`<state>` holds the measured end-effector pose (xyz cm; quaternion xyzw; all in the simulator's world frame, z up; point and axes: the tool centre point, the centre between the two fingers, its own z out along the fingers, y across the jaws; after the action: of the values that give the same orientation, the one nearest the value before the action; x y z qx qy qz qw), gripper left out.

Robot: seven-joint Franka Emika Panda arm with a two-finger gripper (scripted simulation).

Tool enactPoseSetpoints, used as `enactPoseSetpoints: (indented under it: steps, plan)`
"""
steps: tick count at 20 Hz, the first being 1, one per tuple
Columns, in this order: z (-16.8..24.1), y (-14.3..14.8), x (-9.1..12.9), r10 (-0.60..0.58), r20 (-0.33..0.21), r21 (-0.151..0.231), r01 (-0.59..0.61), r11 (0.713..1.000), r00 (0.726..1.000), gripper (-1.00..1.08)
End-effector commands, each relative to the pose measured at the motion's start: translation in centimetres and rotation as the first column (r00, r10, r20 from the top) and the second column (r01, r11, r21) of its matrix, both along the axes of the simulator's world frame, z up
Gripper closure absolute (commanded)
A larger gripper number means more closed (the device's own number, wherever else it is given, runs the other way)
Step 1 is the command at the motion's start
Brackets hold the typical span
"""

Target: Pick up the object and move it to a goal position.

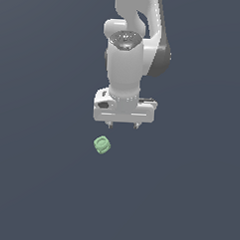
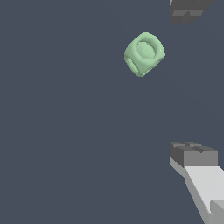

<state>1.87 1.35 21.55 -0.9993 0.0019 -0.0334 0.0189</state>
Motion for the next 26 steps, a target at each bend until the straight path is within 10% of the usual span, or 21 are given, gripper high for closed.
enactPoseSetpoints:
  steps: [1, 15, 26]
  plan:
    - [-0.2, -0.1, 0.0, 0.005, -0.002, -0.001, -0.005, 1.0, 1.0, -0.92]
    - [-3.5, -2.8, 0.1, 0.184, -0.017, -0.029, -0.184, 0.982, 0.983, -0.92]
    - [-8.5, -6.6, -0.3, 0.433, -0.047, -0.044, -0.435, 0.899, 0.9, -0.92]
